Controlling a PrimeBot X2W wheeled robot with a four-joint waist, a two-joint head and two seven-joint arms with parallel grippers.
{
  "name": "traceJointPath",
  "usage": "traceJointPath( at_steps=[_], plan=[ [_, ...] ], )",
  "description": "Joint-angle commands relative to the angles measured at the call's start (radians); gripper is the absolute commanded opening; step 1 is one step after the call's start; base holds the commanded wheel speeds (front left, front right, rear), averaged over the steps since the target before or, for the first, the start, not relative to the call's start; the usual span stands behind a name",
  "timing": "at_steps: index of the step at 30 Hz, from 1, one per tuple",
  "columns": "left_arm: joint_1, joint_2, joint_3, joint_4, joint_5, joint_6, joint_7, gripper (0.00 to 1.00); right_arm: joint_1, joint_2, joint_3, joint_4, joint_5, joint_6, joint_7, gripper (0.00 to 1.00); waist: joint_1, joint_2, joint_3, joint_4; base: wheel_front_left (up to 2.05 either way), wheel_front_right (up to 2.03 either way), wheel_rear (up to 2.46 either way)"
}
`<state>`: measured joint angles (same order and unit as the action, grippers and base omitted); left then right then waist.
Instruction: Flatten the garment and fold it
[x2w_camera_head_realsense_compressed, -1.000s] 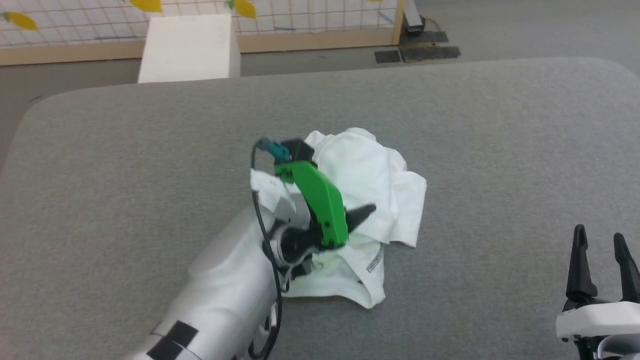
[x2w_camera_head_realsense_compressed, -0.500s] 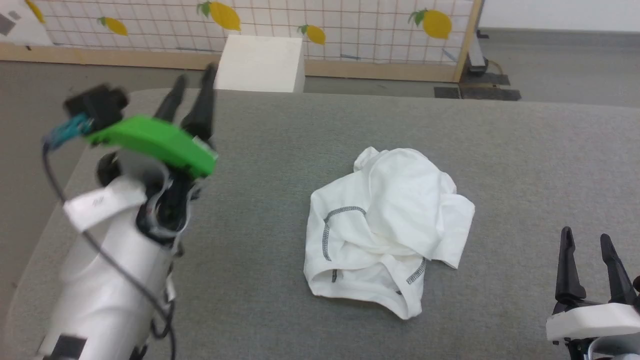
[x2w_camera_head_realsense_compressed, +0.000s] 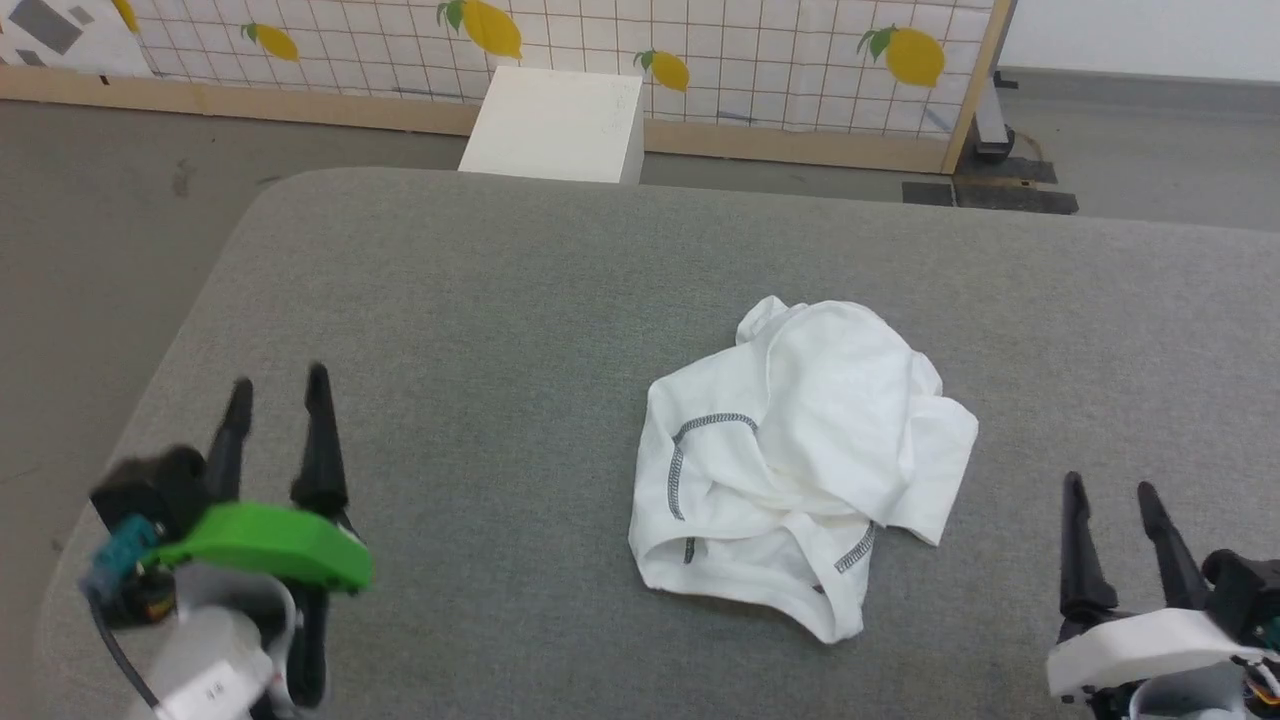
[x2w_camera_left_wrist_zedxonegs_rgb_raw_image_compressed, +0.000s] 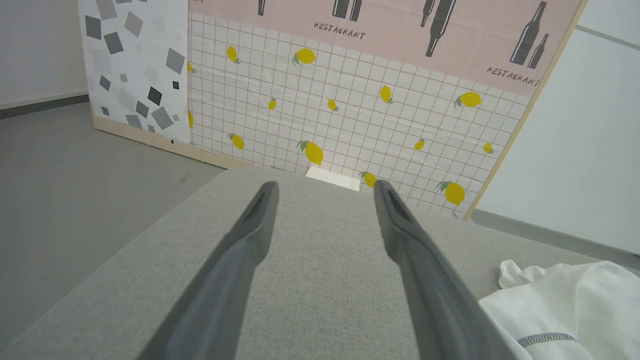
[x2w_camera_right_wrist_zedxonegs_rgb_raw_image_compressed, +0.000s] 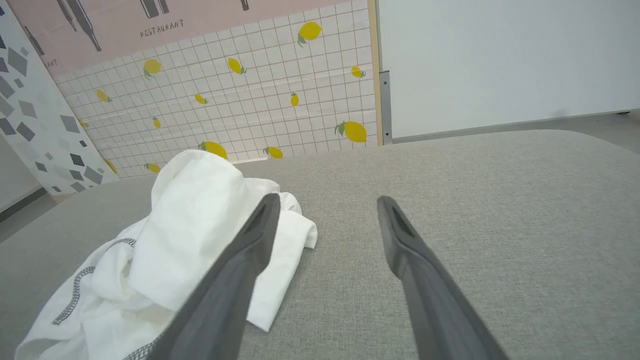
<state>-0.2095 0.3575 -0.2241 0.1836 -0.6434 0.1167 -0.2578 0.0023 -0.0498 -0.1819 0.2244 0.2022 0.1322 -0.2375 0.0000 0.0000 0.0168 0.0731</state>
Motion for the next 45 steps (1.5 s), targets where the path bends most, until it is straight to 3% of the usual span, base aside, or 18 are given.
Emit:
traceJointPath(
  at_steps=[1, 11, 19, 20, 24, 29, 30, 32, 41, 45],
  plan=[
    [0.052, -0.029, 0.016, -0.018, 0.031, 0.002, -0.004, 1.0, -0.009, 0.0, 0.008, 0.009, 0.007, -0.002, 0.015, 1.0, 0.0, 0.0, 0.003, -0.005, 0.0, 0.0, 0.0],
    [0.197, -0.156, 0.119, -0.057, 0.119, -0.049, -0.004, 1.0, -0.112, 0.0, 0.073, 0.006, 0.021, -0.002, 0.192, 1.0, 0.0, 0.0, 0.038, -0.016, 0.0, 0.0, 0.0],
    [0.173, -0.217, 0.166, -0.073, 0.17, -0.093, -0.004, 1.0, -0.36, 0.0, 0.189, 0.072, -0.027, -0.002, 0.538, 1.0, 0.0, 0.0, 0.1, 0.013, 0.0, 0.0, 0.0],
    [0.153, -0.236, 0.18, -0.075, 0.185, -0.111, -0.004, 1.0, -0.451, -0.001, 0.213, 0.115, -0.058, -0.002, 0.646, 1.0, 0.0, 0.0, 0.127, 0.033, 0.0, 0.0, 0.0],
    [0.133, -0.257, 0.191, -0.064, 0.201, -0.136, -0.004, 1.0, -0.51, -0.013, 0.227, 0.178, -0.106, -0.002, 0.762, 1.0, 0.0, 0.0, 0.153, 0.061, 0.0, 0.0, 0.0],
    [0.122, -0.277, 0.209, -0.047, 0.213, -0.158, -0.004, 1.0, -0.523, -0.016, 0.237, 0.218, -0.114, -0.002, 0.829, 1.0, 0.0, 0.0, 0.165, 0.076, 0.0, 0.0, 0.0],
    [0.121, -0.28, 0.212, -0.045, 0.216, -0.161, -0.004, 1.0, -0.523, -0.015, 0.235, 0.221, -0.108, -0.002, 0.832, 0.73, 0.0, 0.0, 0.166, 0.078, 0.0, 0.0, 0.0],
    [0.119, -0.285, 0.218, -0.04, 0.221, -0.167, -0.004, 1.0, -0.524, -0.014, 0.234, 0.217, -0.104, -0.002, 0.821, 0.0, 0.0, 0.0, 0.168, 0.079, 0.0, 0.0, 0.0],
    [0.102, -0.3, 0.229, -0.022, 0.234, -0.191, -0.004, 1.0, -0.544, -0.014, 0.252, 0.176, -0.077, -0.002, 0.741, 0.0, 0.0, 0.0, 0.16, 0.081, 0.0, 0.0, 0.0],
    [0.095, -0.304, 0.224, -0.016, 0.232, -0.2, -0.004, 1.0, -0.574, -0.011, 0.305, 0.139, -0.052, -0.002, 0.706, 0.0, 0.0, 0.0, 0.16, 0.095, 0.0, 0.0, 0.0]
  ],
)
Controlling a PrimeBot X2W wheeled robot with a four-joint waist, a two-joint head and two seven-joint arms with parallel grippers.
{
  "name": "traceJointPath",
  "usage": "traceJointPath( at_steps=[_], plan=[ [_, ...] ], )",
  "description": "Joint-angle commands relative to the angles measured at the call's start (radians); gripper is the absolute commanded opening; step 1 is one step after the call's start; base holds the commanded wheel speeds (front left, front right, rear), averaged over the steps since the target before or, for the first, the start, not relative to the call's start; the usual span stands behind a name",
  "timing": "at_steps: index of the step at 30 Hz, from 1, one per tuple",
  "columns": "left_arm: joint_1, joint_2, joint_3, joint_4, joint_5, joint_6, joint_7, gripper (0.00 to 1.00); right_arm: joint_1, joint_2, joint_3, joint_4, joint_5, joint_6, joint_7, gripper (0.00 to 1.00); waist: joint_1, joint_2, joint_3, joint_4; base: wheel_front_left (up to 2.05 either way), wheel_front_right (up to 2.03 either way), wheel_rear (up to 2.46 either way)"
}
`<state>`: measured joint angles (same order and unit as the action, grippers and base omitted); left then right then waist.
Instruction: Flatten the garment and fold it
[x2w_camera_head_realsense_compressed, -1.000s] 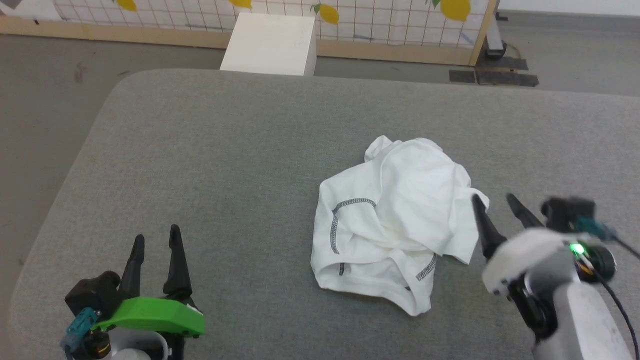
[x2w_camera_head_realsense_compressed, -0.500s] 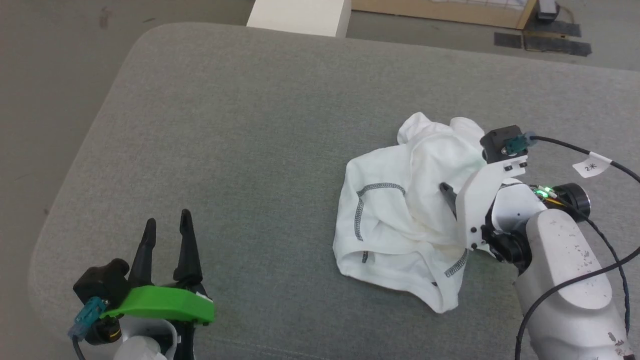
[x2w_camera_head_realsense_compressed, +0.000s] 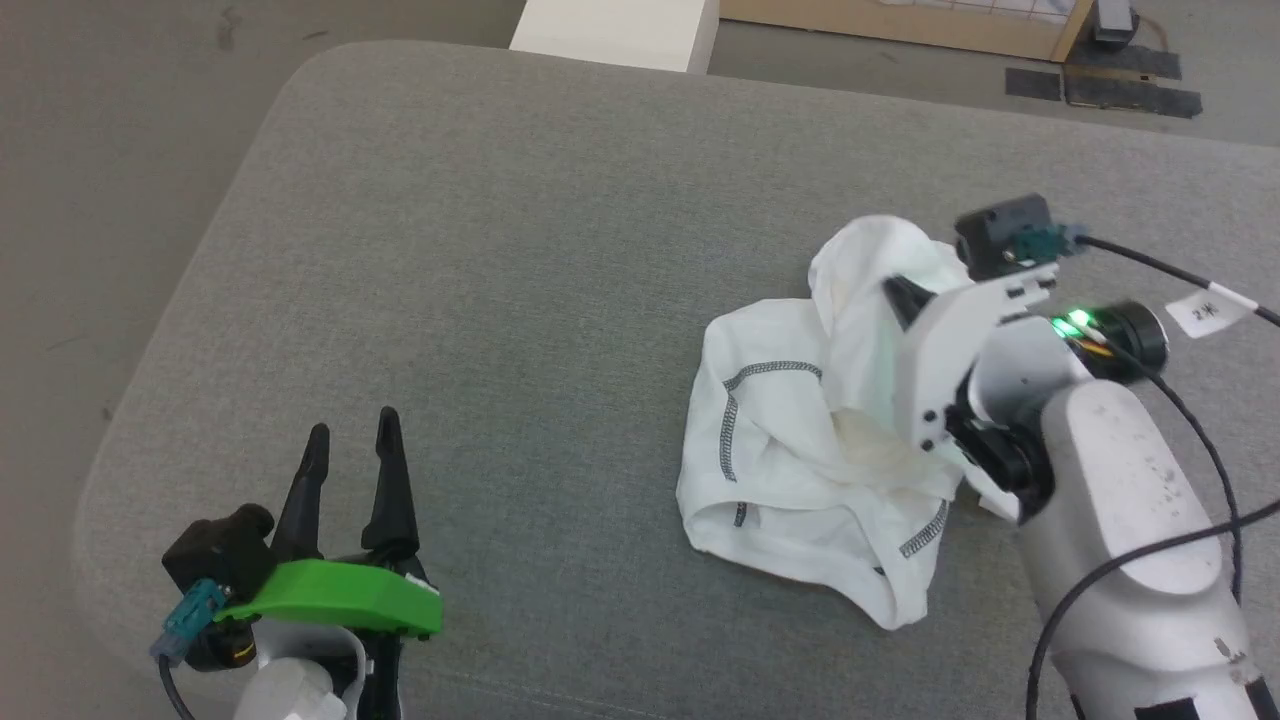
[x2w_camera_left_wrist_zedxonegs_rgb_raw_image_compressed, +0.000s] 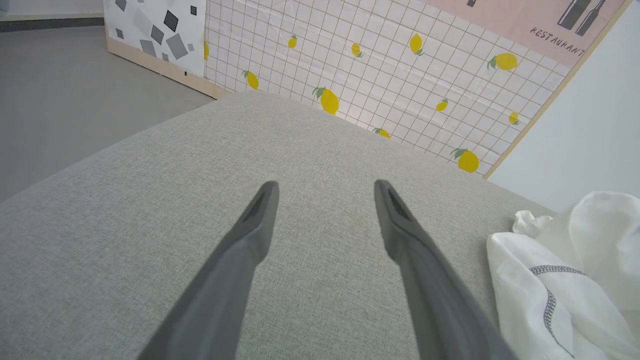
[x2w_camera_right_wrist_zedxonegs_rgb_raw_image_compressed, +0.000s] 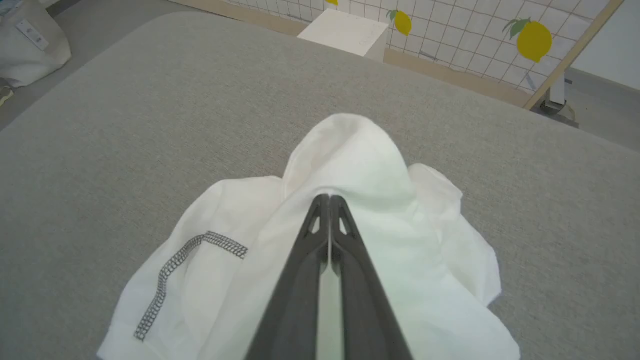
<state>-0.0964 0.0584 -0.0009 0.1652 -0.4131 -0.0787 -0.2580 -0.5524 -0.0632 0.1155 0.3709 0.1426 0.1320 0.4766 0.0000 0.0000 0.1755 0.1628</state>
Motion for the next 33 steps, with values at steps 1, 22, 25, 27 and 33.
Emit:
traceJointPath(
  at_steps=[1, 22, 25, 27, 33],
  plan=[
    [-0.02, -0.005, 0.001, 0.003, 0.0, -0.006, -0.004, 1.0, -0.028, 0.003, 0.029, -0.015, 0.015, -0.001, -0.013, 0.0, 0.0, 0.0, 0.002, 0.008, 0.0, 0.0, 0.0],
    [-0.049, -0.008, -0.024, 0.037, -0.053, -0.011, -0.004, 1.0, -0.196, 0.013, 0.833, 0.031, 0.498, -0.001, -0.176, 1.0, 0.0, 0.0, 0.056, 0.079, 0.0, 0.0, 0.0],
    [-0.044, -0.008, -0.021, 0.042, -0.053, -0.009, -0.004, 1.0, -0.215, 0.013, 0.82, 0.053, 0.521, -0.001, -0.23, 1.0, 0.0, 0.0, 0.046, 0.072, 0.0, 0.0, 0.0],
    [-0.039, -0.008, -0.016, 0.045, -0.049, -0.008, -0.004, 1.0, -0.224, 0.013, 0.776, 0.07, 0.52, -0.001, -0.284, 1.0, 0.0, 0.0, 0.034, 0.06, 0.0, 0.0, 0.0],
    [-0.022, -0.008, -0.002, 0.044, -0.028, -0.011, -0.004, 1.0, -0.213, 0.013, 0.537, 0.141, 0.411, -0.001, -0.456, 1.0, 0.0, 0.0, -0.007, 0.005, 0.0, 0.0, 0.0]
  ],
)
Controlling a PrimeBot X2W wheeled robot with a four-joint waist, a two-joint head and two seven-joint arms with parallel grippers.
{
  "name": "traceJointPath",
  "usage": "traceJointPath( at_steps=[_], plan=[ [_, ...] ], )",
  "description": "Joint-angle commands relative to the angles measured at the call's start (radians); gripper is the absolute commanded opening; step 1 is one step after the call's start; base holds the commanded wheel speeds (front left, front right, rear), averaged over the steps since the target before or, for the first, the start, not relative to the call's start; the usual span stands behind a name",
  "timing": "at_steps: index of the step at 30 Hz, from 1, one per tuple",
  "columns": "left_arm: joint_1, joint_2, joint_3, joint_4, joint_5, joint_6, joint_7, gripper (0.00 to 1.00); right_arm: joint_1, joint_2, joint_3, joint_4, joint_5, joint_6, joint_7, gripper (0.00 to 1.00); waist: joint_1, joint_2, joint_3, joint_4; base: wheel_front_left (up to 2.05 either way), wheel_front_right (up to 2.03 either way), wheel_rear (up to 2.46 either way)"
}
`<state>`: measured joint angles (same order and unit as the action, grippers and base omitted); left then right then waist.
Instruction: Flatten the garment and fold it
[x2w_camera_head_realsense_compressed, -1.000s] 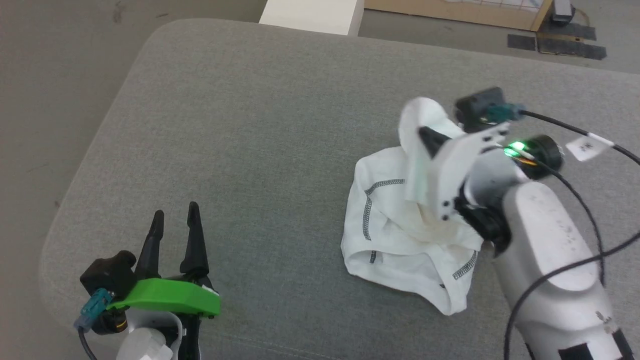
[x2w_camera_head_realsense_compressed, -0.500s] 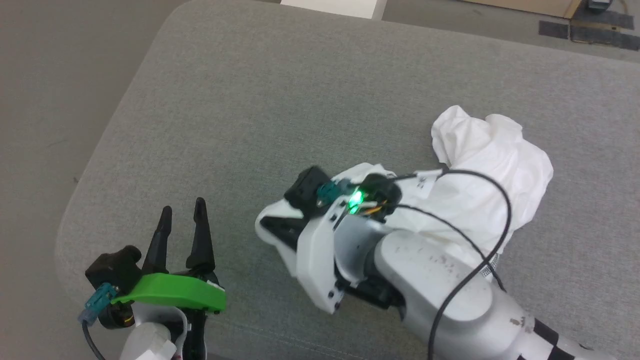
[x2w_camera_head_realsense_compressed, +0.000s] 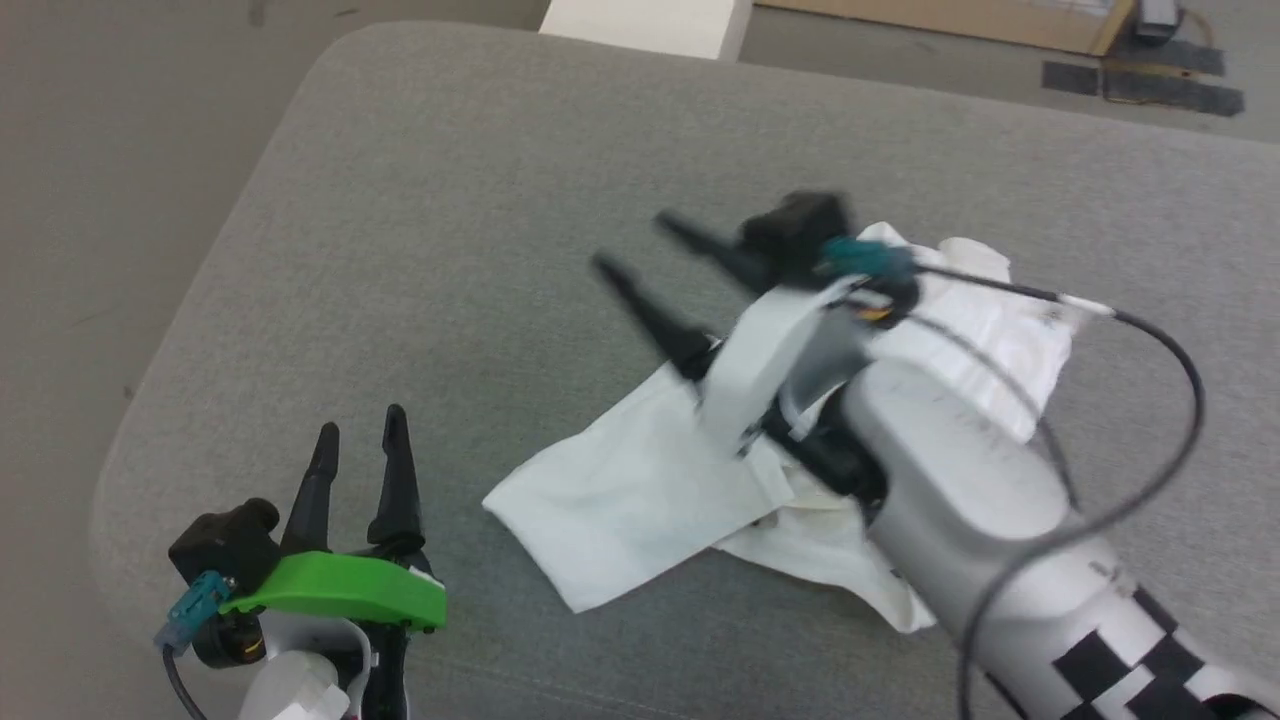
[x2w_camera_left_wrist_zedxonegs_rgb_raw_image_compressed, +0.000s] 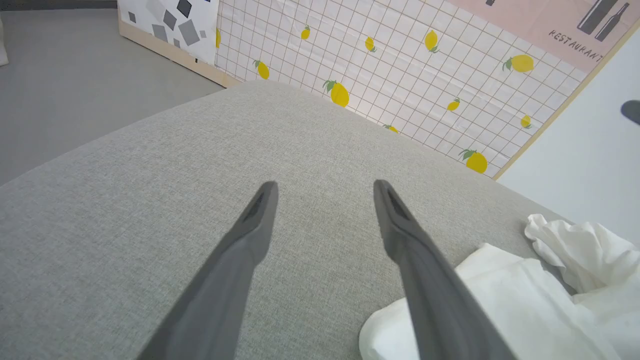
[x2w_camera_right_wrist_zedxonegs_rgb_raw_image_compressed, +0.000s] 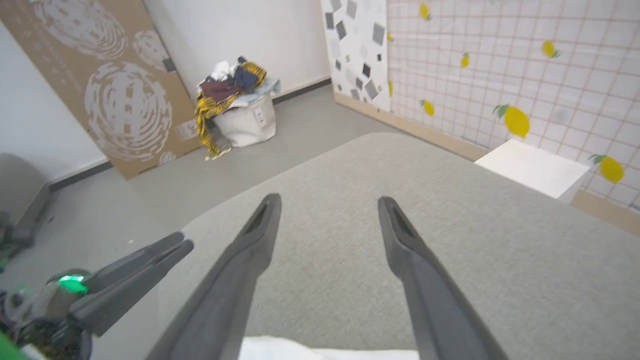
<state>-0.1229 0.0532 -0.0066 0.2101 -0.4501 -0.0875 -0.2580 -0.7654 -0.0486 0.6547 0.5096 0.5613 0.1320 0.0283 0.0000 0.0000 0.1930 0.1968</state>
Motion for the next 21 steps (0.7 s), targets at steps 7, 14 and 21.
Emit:
traceJointPath(
  at_steps=[7, 14, 21],
  plan=[
    [0.018, -0.003, 0.009, -0.004, 0.024, -0.005, -0.004, 1.0, 0.133, -0.017, -0.375, -0.013, -0.201, -0.001, -0.12, 1.0, 0.0, 0.0, -0.055, -0.094, 0.0, 0.0, 0.0],
    [0.025, -0.003, 0.003, -0.002, 0.027, -0.004, -0.004, 1.0, 0.393, -0.014, -0.74, -0.155, -0.355, -0.001, -0.128, 1.0, 0.0, 0.0, -0.068, -0.129, 0.0, 0.0, 0.0],
    [0.03, -0.003, 0.003, 0.006, 0.032, -0.005, -0.004, 1.0, 0.614, -0.002, -0.925, -0.292, -0.374, -0.001, -0.073, 1.0, 0.0, 0.0, -0.076, -0.154, 0.0, 0.0, 0.0]
  ],
)
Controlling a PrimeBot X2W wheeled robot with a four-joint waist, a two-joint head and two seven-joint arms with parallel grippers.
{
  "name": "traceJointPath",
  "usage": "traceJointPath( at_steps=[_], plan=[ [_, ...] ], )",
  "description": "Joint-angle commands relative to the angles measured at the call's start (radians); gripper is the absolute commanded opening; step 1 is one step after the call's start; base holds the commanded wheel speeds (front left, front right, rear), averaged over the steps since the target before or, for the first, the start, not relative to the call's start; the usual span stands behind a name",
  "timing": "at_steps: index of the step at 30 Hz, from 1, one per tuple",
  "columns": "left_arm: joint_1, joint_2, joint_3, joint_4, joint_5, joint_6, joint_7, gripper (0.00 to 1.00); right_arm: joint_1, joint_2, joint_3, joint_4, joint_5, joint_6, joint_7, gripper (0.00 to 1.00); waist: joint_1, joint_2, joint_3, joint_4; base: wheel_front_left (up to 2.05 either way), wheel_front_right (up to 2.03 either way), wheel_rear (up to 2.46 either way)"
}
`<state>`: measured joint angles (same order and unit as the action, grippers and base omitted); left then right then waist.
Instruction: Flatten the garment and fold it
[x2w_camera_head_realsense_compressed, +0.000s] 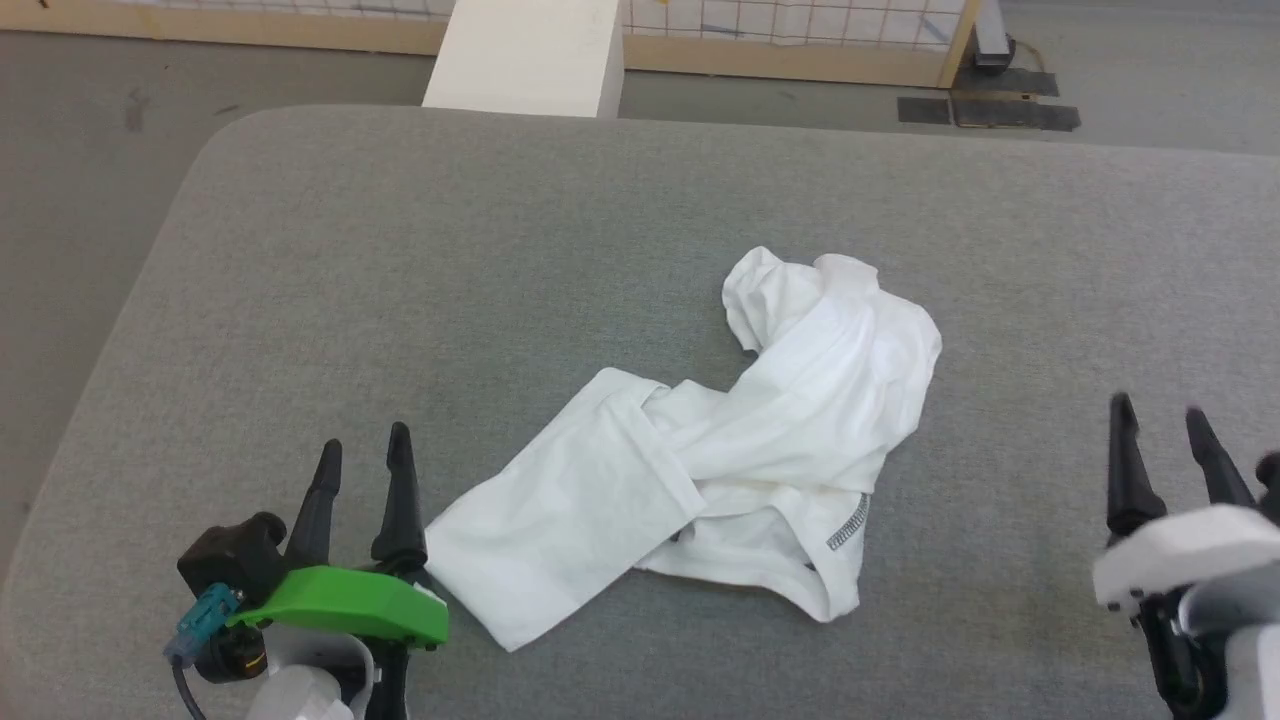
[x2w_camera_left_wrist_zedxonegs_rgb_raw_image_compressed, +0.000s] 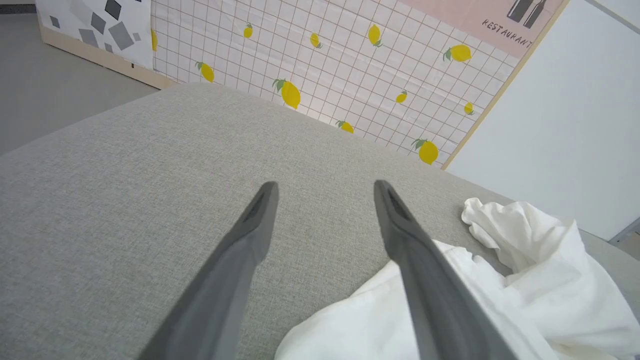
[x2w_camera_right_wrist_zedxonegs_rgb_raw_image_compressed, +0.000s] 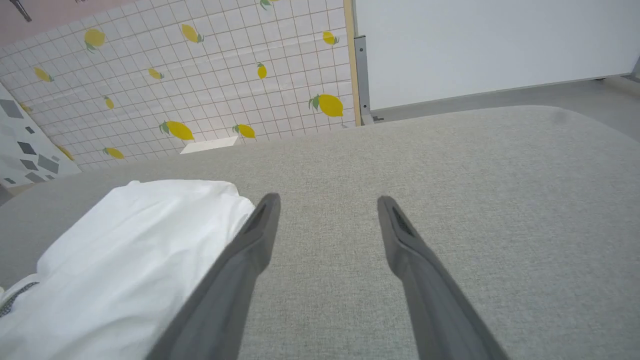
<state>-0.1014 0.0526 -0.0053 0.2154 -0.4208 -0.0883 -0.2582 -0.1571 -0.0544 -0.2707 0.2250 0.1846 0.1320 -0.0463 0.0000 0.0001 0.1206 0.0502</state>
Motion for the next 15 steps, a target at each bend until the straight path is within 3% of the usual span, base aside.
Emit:
traceJointPath(
  at_steps=[1, 6, 9, 11, 12, 15],
  plan=[
    [0.009, -0.002, 0.0, 0.005, 0.003, -0.004, -0.004, 1.0, 0.027, 0.003, -0.009, -0.018, 0.016, -0.001, 0.005, 1.0, 0.0, -0.0001, -0.005, -0.012, 0.0, 0.0, 0.0],
    [-0.034, 0.004, -0.034, 0.018, 0.002, -0.013, 0.034, 1.0, 0.08, 0.004, -0.025, -0.055, 0.055, -0.001, 0.015, 1.0, 0.0, -0.0001, -0.007, -0.027, 0.0, 0.0, 0.0],
    [-0.123, 0.017, -0.084, 0.033, -0.001, -0.02, 0.158, 1.0, 0.093, 0.004, -0.032, -0.076, 0.064, -0.001, 0.024, 1.0, 0.0, -0.0001, -0.004, -0.027, 0.0, 0.0, 0.0],
    [-0.195, 0.027, -0.131, 0.059, 0.005, -0.022, 0.296, 1.0, 0.097, 0.004, -0.038, -0.088, 0.066, -0.001, 0.03, 1.0, 0.0, -0.0001, 0.0, -0.026, 0.0, 0.0, 0.0],
    [-0.3, 0.032, -0.197, 0.126, 0.01, -0.006, 0.555, 1.0, 0.097, 0.004, -0.044, -0.104, 0.067, -0.001, 0.038, 1.0, 0.0, -0.0001, 0.01, -0.025, 0.0, 0.0, 0.0],
    [-0.404, 0.045, -0.267, 0.193, 0.05, 0.013, 0.786, 1.0, 0.089, 0.004, -0.037, -0.114, 0.07, -0.001, 0.044, 1.0, 0.0, -0.0001, 0.028, -0.038, 0.0, 0.0, 0.0]
  ],
)
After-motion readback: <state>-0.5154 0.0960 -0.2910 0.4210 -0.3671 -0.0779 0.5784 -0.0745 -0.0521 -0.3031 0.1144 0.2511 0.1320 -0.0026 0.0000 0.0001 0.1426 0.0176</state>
